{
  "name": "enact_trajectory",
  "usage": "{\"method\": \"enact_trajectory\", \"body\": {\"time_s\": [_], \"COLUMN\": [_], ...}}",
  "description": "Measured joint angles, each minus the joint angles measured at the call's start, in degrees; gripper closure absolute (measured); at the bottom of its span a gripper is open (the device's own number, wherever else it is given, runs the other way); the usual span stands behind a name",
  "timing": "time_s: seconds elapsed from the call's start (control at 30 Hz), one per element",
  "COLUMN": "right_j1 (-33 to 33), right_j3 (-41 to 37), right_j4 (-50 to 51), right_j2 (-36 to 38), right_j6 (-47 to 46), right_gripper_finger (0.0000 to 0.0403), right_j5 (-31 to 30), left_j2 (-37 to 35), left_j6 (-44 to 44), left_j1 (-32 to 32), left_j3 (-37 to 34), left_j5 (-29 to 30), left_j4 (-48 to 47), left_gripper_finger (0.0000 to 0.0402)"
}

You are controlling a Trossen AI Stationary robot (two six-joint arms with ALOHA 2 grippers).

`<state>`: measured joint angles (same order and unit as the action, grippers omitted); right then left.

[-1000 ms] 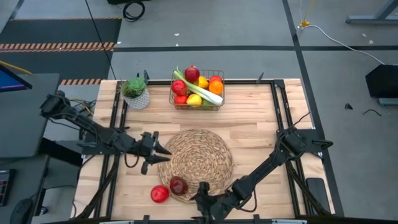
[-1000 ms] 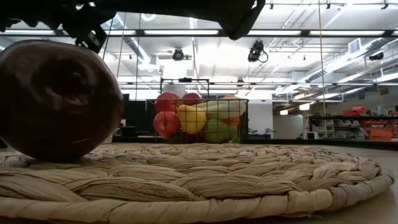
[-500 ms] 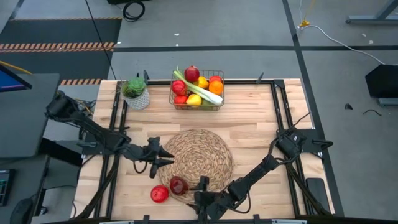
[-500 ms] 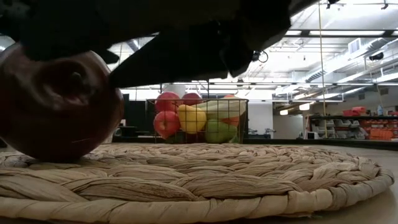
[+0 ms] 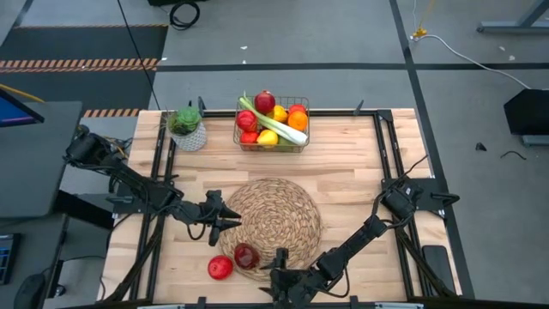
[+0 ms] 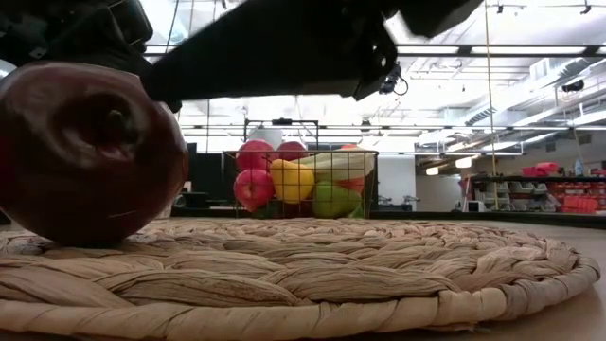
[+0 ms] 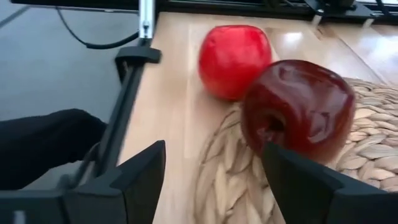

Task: Build produce basket
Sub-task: Put the apple into the wire basket

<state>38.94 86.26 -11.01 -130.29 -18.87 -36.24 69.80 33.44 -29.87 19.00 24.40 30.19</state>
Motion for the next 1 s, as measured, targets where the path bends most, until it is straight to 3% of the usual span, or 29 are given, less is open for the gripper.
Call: {"method": "enact_trajectory", "body": {"time_s": [1.0], "right_j1": [-3.3], "right_j3": [-2.7], "right_j4": [-2.8], "right_j2": [0.0], "right_j6": [-1.0], "right_gripper_finger": [0.0151], "right_j5": [-2.3], "left_j2": [0.0], "left_j6": [0.4], "left_j1": [0.0], "left_j3": [0.0], "left_j5": [0.0], "left_j4": [0.1], "left_gripper_finger": [0.0276]}}
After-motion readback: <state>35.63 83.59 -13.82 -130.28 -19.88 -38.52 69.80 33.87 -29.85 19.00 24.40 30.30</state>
